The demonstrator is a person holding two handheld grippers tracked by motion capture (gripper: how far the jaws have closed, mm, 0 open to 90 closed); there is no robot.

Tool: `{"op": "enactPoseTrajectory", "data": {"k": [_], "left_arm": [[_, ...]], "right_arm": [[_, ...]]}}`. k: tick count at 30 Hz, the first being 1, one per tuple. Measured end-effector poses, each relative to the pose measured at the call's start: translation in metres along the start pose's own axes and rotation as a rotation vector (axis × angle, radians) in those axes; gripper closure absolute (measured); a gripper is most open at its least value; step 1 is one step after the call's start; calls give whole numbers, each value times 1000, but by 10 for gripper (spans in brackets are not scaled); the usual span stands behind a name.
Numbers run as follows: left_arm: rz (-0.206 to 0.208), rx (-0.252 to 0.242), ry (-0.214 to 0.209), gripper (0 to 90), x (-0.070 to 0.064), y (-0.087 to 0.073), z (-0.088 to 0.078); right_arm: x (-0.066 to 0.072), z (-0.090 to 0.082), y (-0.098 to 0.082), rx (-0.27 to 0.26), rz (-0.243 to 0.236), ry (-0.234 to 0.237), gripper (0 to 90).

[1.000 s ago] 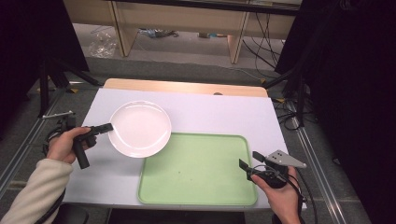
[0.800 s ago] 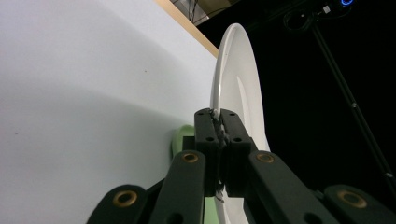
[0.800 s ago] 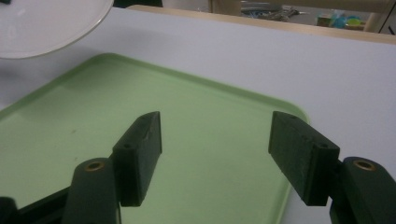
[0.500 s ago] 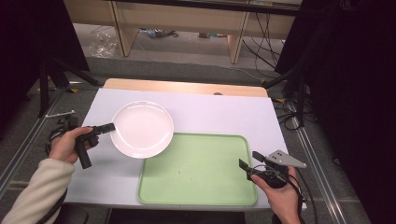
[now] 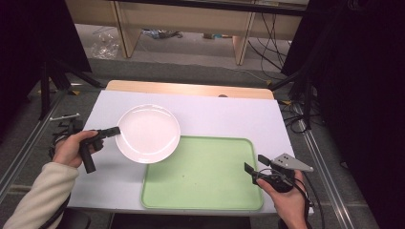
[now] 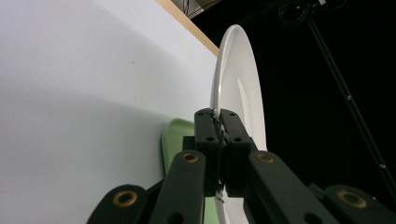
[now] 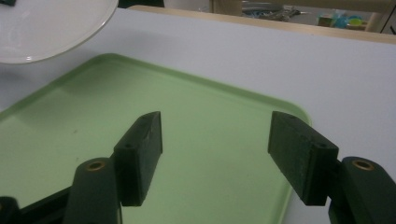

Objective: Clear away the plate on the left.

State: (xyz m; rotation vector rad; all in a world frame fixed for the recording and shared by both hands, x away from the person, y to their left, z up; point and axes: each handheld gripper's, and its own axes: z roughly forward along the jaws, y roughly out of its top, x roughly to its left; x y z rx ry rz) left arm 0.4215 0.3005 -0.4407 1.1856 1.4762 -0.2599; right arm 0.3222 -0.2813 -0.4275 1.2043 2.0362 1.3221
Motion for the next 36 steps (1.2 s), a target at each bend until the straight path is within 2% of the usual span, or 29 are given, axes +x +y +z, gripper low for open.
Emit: {"op": "enactPoseTrajectory", "data": {"k": [3, 9, 10, 14, 22, 29, 33, 34, 35, 36], "left_arm": [[-9, 8, 16, 870, -1, -1, 0], [13, 1, -13, 871, -3, -2, 2], [0, 12, 0, 872, -4, -3, 4], [3, 23, 11, 871, -6, -4, 6], [3, 29, -5, 872, -8, -7, 10], [6, 44, 2, 871, -10, -8, 13], [10, 50, 1, 871, -11, -9, 14], [18, 48, 1, 871, -11, -10, 15], [16, 59, -4, 871, -11, -10, 15], [15, 55, 5, 871, -13, -11, 16]], "right_arm": [[0, 0, 0, -2, -3, 0, 361], [0, 0, 0, -4, -3, -3, 361], [0, 0, 0, -6, -5, -3, 361], [0, 0, 0, -6, -6, -1, 361], [0, 0, 0, -6, -4, -6, 362], [0, 0, 0, -7, -6, -6, 362], [0, -1, 0, 3, 7, -2, 362], [0, -1, 0, 1, 5, -1, 362], [-1, -4, 1, 29, -5, -14, 362], [-1, -3, 1, 25, -9, -18, 362]]}}
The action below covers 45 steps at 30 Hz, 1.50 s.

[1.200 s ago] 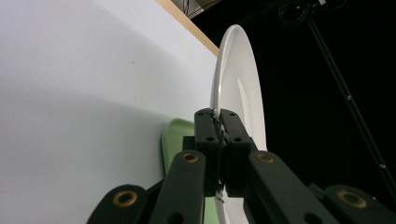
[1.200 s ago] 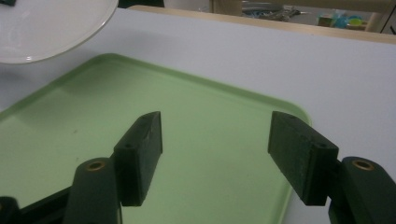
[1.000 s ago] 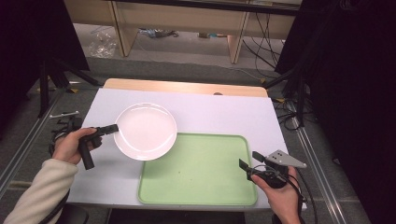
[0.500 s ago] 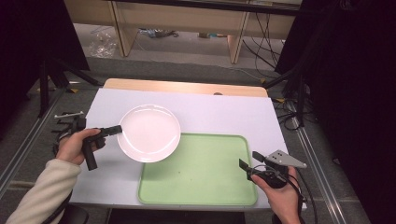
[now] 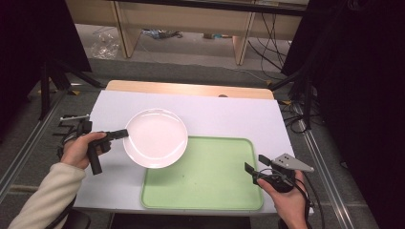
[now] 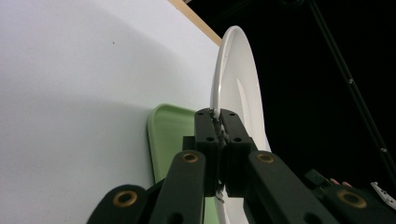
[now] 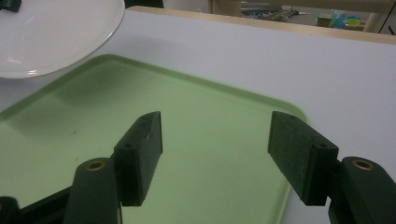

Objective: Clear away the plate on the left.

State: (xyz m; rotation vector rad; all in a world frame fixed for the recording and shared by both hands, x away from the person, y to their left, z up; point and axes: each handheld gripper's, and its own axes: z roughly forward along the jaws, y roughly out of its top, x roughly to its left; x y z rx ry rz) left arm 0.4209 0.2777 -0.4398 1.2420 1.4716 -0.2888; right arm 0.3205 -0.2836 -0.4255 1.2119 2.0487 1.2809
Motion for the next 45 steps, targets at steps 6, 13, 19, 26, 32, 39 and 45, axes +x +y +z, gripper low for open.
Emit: {"op": "enactPoseTrajectory", "data": {"k": [6, 13, 19, 26, 32, 39, 45], "left_arm": [[2, 16, -7, 871, -2, -2, 4], [12, 31, -5, 870, -4, -4, 8], [12, 39, -6, 870, -7, -6, 12], [24, 64, -14, 870, -9, -8, 17], [23, 75, -16, 870, -11, -10, 21], [39, 91, -17, 870, -12, -13, 27], [33, 104, -19, 870, -13, -14, 29]], "right_arm": [[0, 0, 0, 0, 1, 1, 362], [0, 0, 0, 7, 9, 4, 362], [0, -1, 0, 4, 9, 4, 362], [0, 0, 0, 0, 3, 1, 362], [0, -1, 0, 5, 9, 6, 362], [0, -1, 0, 3, 9, 9, 362], [-1, 0, 0, -2, 2, 5, 363]]}}
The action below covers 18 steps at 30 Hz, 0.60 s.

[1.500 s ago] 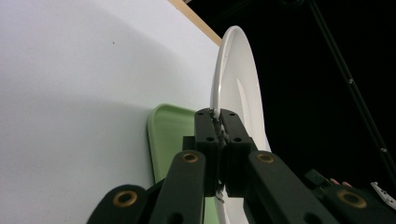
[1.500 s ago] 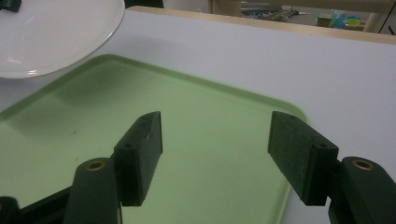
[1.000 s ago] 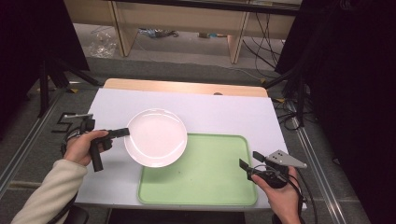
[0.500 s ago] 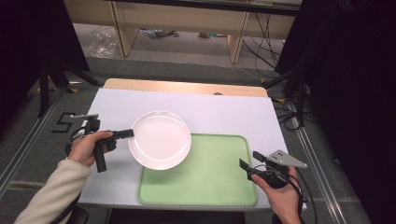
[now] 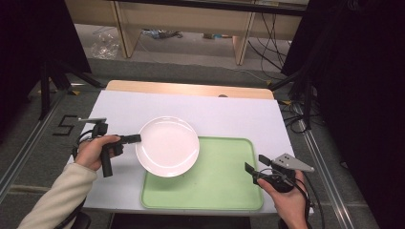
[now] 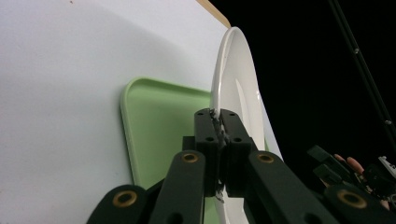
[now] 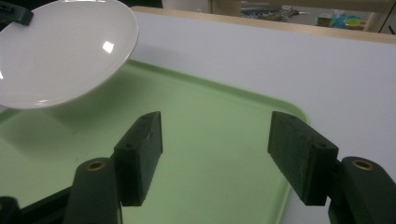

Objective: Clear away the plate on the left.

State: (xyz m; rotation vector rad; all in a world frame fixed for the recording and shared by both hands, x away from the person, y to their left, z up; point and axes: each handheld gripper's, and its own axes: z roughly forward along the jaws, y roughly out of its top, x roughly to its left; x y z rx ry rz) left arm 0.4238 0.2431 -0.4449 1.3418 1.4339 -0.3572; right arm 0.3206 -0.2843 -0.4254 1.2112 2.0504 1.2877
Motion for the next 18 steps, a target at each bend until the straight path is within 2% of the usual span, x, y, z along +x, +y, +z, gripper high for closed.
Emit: {"op": "enactPoseTrajectory", "data": {"k": [1, 2, 3, 5, 6, 7, 8, 11, 16, 17, 18], "left_arm": [[-1, -1, 10, 870, -1, 0, 0], [2, 10, -6, 870, 0, 0, 0], [6, 4, -6, 870, 0, -1, 1], [-1, 2, 9, 870, -1, -1, 2], [3, 17, -8, 870, -1, 0, 2], [5, 9, 5, 869, -2, -1, 3], [4, 21, -10, 870, -2, -1, 3], [1, 20, -11, 869, -2, -1, 4], [14, 10, 9, 869, -3, -2, 5], [7, 25, -11, 869, -3, -1, 5], [7, 25, -11, 869, -3, -1, 5]], "right_arm": [[0, 0, 0, 0, 0, 0, 363], [0, 0, 0, 0, 1, -1, 363], [0, 0, 0, 1, 2, -1, 363], [0, 0, 0, 2, 0, -3, 363], [0, 0, 0, 2, 0, -2, 362], [0, 0, 0, 1, 0, 0, 363], [0, 0, 0, 0, 1, 0, 363], [0, 0, 0, 1, 1, 0, 363], [0, 0, 0, -1, 0, 0, 363], [0, 0, 0, 0, 0, -1, 363], [0, 0, 0, 0, 0, -1, 363]]}}
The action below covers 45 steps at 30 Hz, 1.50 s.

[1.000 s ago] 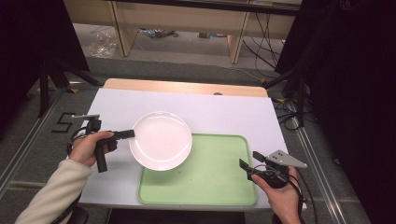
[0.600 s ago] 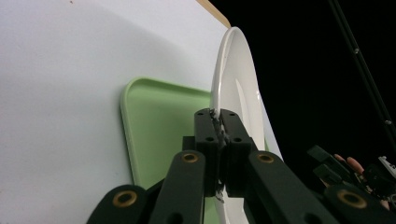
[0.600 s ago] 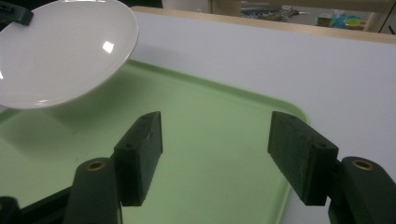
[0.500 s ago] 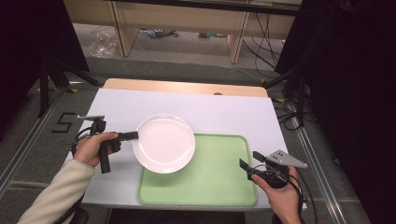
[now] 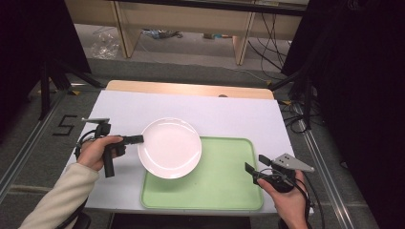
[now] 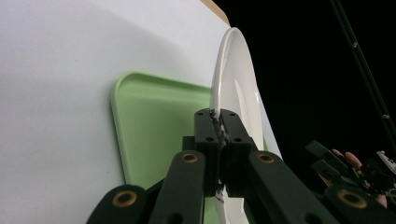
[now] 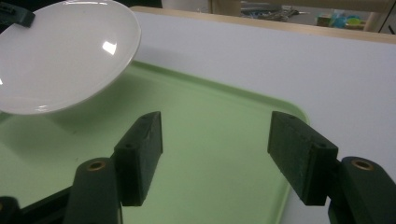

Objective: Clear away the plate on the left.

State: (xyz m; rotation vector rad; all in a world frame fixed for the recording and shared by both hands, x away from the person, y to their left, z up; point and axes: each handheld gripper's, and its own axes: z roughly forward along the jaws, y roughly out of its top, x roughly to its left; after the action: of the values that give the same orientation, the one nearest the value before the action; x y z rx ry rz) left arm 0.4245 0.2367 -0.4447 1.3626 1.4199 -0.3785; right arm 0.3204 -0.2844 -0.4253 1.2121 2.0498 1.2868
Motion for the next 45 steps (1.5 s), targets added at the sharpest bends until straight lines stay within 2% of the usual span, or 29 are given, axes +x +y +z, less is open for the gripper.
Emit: {"op": "enactPoseTrajectory", "data": {"k": [2, 3, 4, 5, 8, 9, 10, 13, 16, 18, 21, 23, 25, 37, 45], "left_arm": [[-2, -2, 0, 869, -1, 0, 1], [9, -14, 21, 869, -1, -1, 3], [9, -14, 21, 869, -1, -1, 3], [2, 8, 1, 869, -2, -1, 4], [8, 11, -1, 869, -2, -2, 5], [7, 15, -5, 868, -3, -2, 6], [17, 4, 13, 869, -2, -2, 7], [10, 19, -6, 869, -4, -2, 8], [13, 27, -3, 869, -4, -3, 10], [9, 22, 15, 868, -6, -4, 12], [27, 33, 6, 868, -5, -4, 15], [13, 31, 15, 868, -7, -5, 16], [18, 44, 6, 868, -8, -6, 18], [24, 48, 30, 868, -11, -9, 25], [37, 63, 29, 866, -12, -11, 30]], "right_arm": [[0, 0, 0, -1, 0, -1, 363], [0, 0, 0, -5, -5, -3, 364], [0, 0, 0, -5, -5, -3, 364], [0, 0, 0, 0, 0, 1, 364], [0, 0, 0, -1, 0, 0, 364], [0, 0, 0, -5, -5, -6, 364], [0, 3, -1, -37, 2, 2, 364], [0, 3, -1, -33, 7, 10, 364], [0, 3, -1, -37, 1, 3, 364], [0, 3, -1, -37, 2, 3, 364], [0, 3, -1, -38, 2, 2, 364], [0, 3, -1, -37, 2, 2, 364], [0, 3, -1, -39, 2, 1, 364], [0, 3, -1, -39, 2, 2, 367], [0, 3, -1, -39, 3, 1, 369]]}}
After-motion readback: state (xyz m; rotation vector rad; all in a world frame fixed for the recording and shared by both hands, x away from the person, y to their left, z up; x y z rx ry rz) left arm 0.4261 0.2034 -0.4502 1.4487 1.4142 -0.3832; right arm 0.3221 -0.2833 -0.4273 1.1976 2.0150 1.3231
